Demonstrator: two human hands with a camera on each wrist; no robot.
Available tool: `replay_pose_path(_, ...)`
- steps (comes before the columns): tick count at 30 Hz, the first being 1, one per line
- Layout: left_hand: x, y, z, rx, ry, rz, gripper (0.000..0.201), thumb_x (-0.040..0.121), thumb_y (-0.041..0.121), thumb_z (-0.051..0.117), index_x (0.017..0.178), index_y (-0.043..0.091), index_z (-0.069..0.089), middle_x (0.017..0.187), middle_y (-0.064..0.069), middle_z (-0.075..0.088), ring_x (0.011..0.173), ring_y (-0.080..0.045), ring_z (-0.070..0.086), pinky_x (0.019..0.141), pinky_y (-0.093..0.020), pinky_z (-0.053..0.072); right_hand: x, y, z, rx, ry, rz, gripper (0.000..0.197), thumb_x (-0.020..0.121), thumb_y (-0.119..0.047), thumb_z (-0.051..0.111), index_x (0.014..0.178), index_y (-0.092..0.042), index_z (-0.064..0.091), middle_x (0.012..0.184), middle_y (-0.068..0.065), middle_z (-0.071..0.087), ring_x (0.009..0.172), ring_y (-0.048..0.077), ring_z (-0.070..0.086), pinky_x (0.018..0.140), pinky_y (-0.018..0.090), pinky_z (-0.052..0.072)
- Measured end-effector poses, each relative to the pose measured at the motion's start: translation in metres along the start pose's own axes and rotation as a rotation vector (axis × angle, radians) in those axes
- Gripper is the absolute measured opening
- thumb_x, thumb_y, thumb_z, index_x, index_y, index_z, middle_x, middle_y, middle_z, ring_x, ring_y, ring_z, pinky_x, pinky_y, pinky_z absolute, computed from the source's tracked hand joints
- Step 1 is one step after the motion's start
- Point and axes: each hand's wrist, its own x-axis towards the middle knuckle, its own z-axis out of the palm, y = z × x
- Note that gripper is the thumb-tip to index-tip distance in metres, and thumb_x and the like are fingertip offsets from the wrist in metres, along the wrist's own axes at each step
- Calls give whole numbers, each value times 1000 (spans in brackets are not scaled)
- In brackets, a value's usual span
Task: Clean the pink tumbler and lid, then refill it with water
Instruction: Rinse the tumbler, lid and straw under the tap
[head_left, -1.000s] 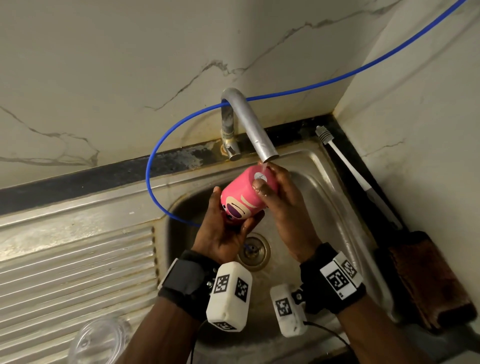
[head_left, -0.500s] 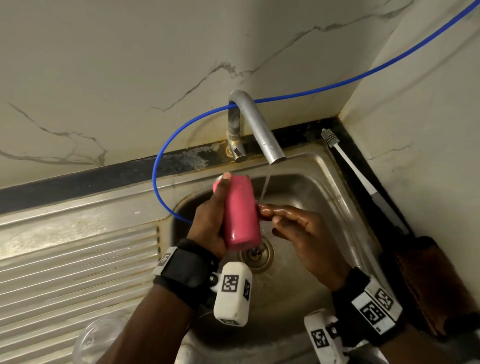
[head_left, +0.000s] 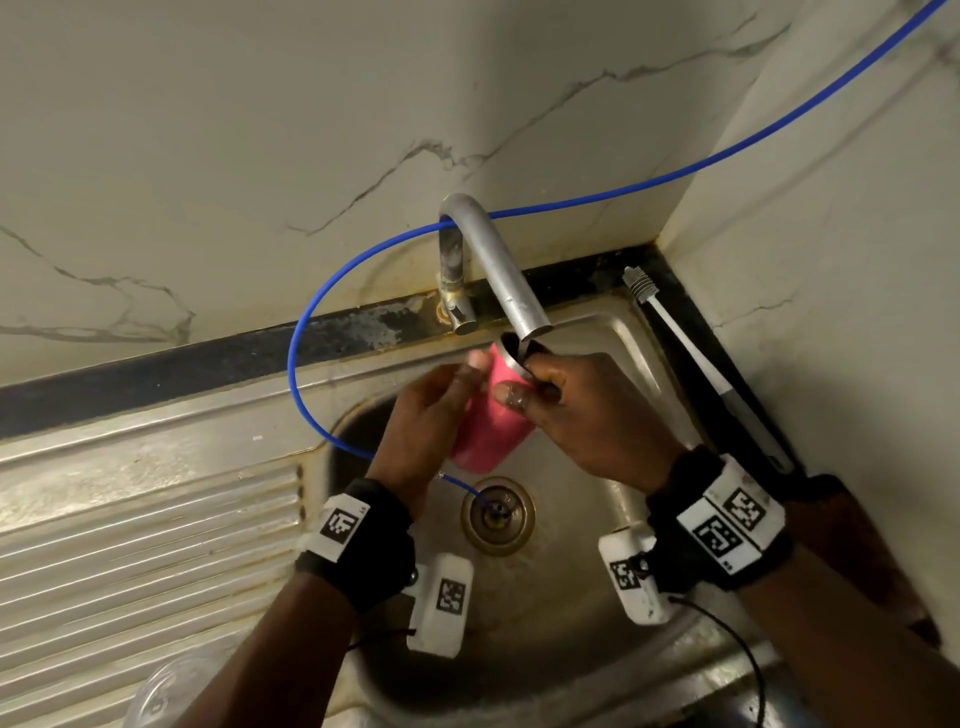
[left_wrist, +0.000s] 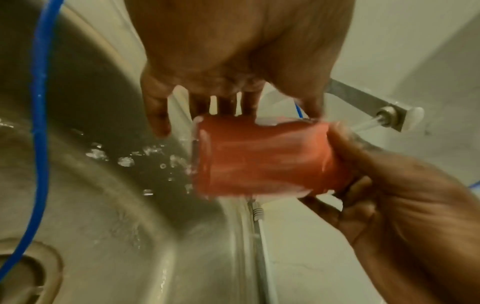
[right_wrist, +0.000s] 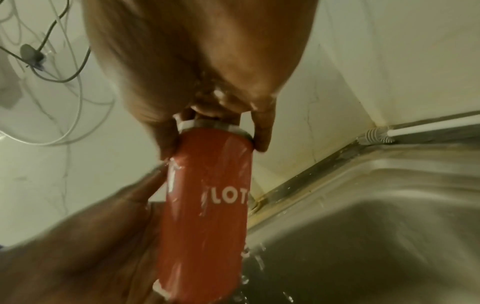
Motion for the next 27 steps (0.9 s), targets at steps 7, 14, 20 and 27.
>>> replay_pose_path(7,6,-21,2,-336,204,-119,42,100,64,58,126,32,67,127,-9,72,110,-32,74,80,-45,63,-4,-9,23,118,-25,-25,37,104,-45,56,98,-11,68,83,-1,70,82,6,69,71,28,56)
replay_pose_path(14,19,-10,5,-242,110,-107,50,98,63,61,119,19,71,115,-12,77,101,-32,78,80,-52,65,7,-1,5,-329,-428,46,82,80,-68,58,149,-26,46,142,-3,60,129,16,58,108,37,49)
replay_pose_path(20,22,-18,23,-447,276,77,49,105,52,57,117,5,67,104,-15,76,92,-29,75,71,-41,63,25,-23,-6,300,-458,297,44,86,-7,80,125,-23,63,112,-15,67,101,-6,65,91,14,52)
replay_pose_path(27,29,-25,8,-368,260,-147,46,105,62,52,107,20,70,109,-13,78,97,-35,74,75,-49,63,19,-21,4,-292,-589,107,54,94,-36,69,143,-20,53,137,1,63,129,16,56,114,33,40)
